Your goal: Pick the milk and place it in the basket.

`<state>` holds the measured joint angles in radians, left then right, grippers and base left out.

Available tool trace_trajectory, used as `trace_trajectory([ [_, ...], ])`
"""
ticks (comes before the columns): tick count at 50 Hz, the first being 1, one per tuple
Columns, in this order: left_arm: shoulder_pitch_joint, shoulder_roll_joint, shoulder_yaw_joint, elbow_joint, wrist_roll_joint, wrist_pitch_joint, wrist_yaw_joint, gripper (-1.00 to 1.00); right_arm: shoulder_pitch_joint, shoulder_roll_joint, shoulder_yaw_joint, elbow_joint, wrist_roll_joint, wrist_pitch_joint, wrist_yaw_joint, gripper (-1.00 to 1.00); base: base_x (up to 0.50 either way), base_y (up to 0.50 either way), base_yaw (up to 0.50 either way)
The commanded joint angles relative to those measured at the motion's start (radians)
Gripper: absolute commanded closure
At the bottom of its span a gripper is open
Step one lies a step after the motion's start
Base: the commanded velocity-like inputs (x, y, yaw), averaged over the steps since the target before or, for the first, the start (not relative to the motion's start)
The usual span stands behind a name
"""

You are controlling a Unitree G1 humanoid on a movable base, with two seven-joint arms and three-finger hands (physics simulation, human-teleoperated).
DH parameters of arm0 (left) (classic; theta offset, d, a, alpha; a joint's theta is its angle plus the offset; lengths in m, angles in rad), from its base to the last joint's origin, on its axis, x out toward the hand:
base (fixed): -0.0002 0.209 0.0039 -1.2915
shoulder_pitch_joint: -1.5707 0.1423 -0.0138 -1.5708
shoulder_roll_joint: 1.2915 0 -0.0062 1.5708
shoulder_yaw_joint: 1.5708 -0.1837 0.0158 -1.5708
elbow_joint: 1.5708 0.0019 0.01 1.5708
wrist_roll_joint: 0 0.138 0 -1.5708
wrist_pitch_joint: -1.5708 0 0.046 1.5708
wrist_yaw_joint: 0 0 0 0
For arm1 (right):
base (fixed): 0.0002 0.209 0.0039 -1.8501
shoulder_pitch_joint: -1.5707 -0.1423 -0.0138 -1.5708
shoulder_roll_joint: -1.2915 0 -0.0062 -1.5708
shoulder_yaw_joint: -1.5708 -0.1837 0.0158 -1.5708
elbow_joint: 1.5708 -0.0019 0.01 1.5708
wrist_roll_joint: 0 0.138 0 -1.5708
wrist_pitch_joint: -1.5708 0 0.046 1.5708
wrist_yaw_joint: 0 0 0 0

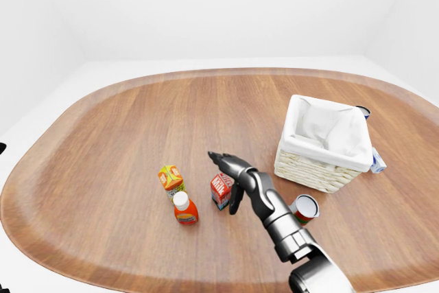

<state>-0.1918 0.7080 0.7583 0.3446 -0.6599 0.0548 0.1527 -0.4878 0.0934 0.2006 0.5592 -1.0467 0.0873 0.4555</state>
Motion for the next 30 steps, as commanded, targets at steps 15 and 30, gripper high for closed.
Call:
trace_trajectory([
  [15, -0.001, 0.0, -0.001, 0.002, 0.002, -0.007, -0.003, -1.0, -0.066, 0.02, -0.003, 0.133, -0.005, 0.0, -0.056, -1.0, 0.0, 0.0, 0.0],
  [30, -0.001, 0.0, -0.001, 0.003, 0.002, -0.009, -0.005, -1.0, -0.081, 0.028, -0.003, 0.193, 0.005, 0.0, -0.09, -1.0, 0.0, 0.0, 0.0],
])
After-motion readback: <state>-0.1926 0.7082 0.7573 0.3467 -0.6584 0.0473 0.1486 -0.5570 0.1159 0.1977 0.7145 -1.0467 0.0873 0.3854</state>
